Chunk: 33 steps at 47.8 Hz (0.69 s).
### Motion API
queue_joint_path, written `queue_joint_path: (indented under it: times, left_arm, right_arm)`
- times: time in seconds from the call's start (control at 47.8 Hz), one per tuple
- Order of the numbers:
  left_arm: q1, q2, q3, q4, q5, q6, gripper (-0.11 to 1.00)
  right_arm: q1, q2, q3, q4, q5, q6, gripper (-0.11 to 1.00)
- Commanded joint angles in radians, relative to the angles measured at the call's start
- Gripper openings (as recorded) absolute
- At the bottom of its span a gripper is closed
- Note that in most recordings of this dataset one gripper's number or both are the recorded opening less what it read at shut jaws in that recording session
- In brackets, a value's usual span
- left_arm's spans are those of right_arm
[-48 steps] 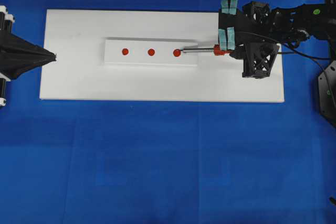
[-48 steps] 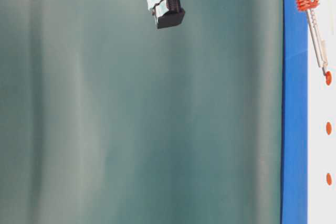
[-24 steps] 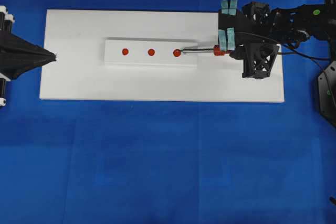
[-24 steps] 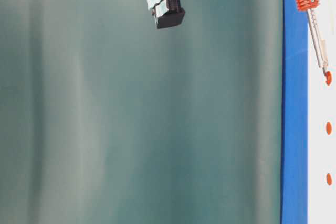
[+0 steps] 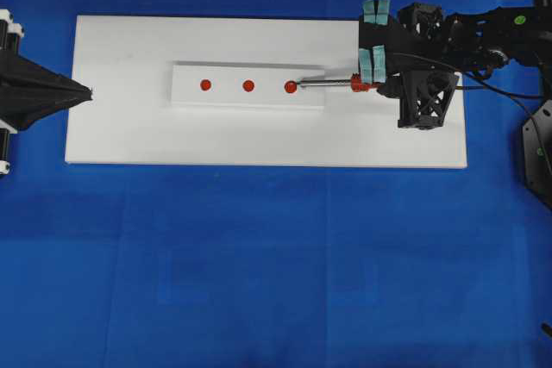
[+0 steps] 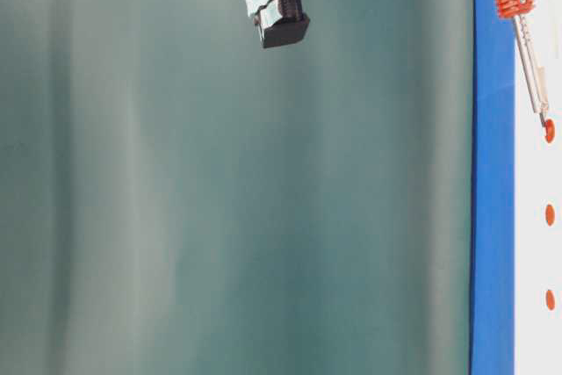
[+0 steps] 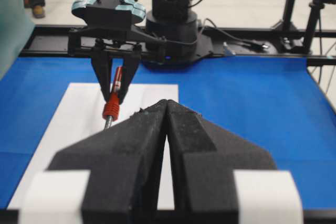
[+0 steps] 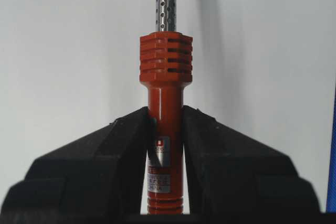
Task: Touch the tip of the soldering iron to the mark.
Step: 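Raise the iron tip off the strip, then carry the iron back down and lay it on the blue table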
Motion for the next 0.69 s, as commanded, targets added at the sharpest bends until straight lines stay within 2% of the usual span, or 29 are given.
queue_joint_path:
  times: [0.0, 0.251, 0.418, 0.669]
  left_arm:
    - [-0.002, 0.003, -0.011, 0.003, -0.008, -0.002, 0.0]
    - [-0.002, 0.003, -0.011, 0.002, -0.009, -0.002, 0.0]
    - [-0.002, 0.003, -0.012, 0.002, -0.011, -0.002, 0.0]
    - [-0.002, 0.003, -0.011, 0.002, -0.009, -0.003, 0.0]
  right_arm:
    - [0.003, -0.026, -0.028, 0.003, 0.003, 0.0, 0.06]
    - [0.003, -0.11, -0.126, -0.008, 0.14, 0.0, 0.06]
    - [0.002, -0.169, -0.206, -0.034, 0.232, 0.0, 0.06]
    - [0.002, -0.193, -0.239, -0.051, 0.27, 0.002, 0.06]
